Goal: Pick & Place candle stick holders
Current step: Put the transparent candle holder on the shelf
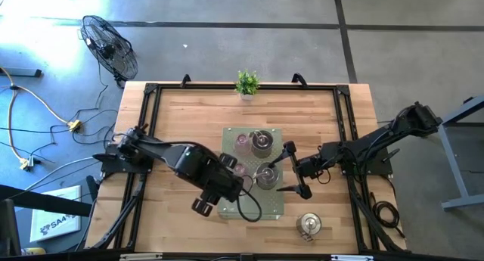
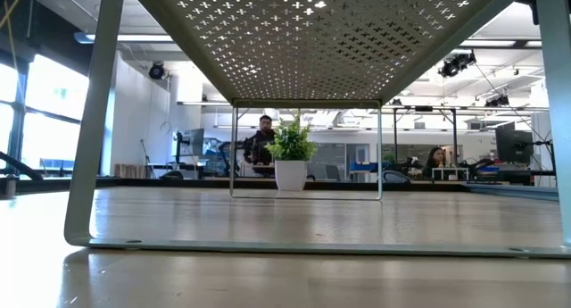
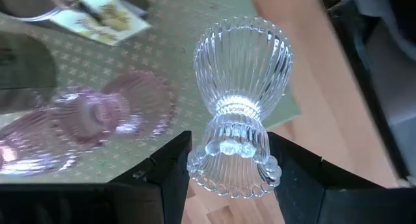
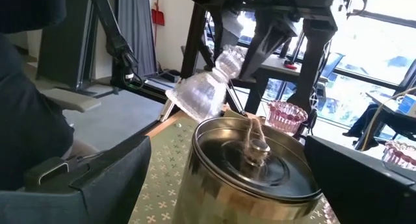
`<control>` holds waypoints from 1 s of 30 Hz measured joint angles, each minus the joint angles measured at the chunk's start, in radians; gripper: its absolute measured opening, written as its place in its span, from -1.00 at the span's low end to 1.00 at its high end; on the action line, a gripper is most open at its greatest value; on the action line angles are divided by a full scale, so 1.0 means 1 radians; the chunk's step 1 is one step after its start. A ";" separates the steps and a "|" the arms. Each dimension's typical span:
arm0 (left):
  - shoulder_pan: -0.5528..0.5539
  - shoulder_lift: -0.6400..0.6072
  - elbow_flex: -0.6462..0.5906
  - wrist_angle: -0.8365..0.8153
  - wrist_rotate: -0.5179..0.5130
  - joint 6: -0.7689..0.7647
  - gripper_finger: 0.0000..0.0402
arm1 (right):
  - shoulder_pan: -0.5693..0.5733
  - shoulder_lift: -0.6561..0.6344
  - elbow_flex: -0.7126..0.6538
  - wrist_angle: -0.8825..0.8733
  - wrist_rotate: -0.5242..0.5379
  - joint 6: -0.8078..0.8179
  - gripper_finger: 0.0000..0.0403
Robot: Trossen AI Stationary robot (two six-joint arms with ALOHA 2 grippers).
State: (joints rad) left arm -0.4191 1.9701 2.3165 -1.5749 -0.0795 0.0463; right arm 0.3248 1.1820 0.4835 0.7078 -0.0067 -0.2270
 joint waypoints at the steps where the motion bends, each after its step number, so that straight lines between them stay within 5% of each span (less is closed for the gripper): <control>1: 0.000 0.000 0.000 0.002 -0.017 -0.001 -0.12 | 0.000 0.000 0.000 0.000 0.000 0.003 0.99; 19: 0.000 0.022 -0.003 0.003 -0.038 -0.006 -0.12 | 0.008 -0.050 0.000 -0.008 0.002 -0.025 0.99; 30: 0.000 0.028 -0.003 0.004 -0.035 -0.001 -0.12 | 0.130 -0.130 0.000 -0.063 0.004 -0.122 0.99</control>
State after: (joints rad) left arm -0.4191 1.9980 2.3138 -1.5709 -0.1150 0.0458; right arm 0.4553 1.0515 0.4831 0.6451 -0.0029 -0.3489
